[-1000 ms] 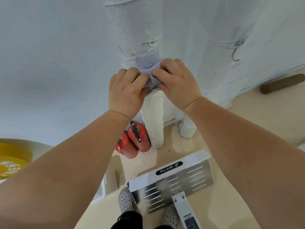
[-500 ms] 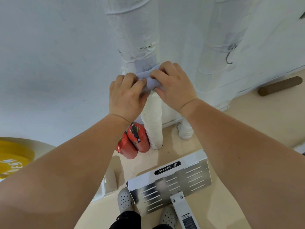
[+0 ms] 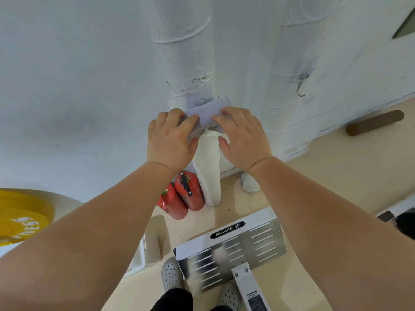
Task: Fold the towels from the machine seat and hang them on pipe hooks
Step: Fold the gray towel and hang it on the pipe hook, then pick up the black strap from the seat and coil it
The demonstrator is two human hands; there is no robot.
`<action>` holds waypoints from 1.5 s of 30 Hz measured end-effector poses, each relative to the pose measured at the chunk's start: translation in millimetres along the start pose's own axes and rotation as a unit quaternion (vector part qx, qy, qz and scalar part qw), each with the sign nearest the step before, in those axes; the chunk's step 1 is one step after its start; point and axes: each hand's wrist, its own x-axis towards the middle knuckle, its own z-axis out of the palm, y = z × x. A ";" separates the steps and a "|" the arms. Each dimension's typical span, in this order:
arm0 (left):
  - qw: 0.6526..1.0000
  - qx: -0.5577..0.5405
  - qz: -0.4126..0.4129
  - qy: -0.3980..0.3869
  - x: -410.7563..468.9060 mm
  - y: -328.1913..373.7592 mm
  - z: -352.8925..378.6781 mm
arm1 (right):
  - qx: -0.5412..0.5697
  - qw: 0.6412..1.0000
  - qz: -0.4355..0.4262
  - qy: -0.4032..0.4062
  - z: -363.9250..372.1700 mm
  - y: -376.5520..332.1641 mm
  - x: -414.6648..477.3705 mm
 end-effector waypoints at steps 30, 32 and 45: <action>0.877 -0.242 0.232 -0.345 -154.5 119.1 -172.3 | -0.008 0.821 0.553 -0.143 -201.9 -207.8 -296.0; 0.847 -0.251 0.281 -0.376 -180.5 152.0 -179.6 | -0.010 0.786 0.598 -0.157 -215.0 -222.7 -346.7; 0.686 -0.185 0.440 -0.550 -356.5 352.4 -189.6 | 0.037 0.627 0.733 -0.262 -253.6 -241.2 -635.7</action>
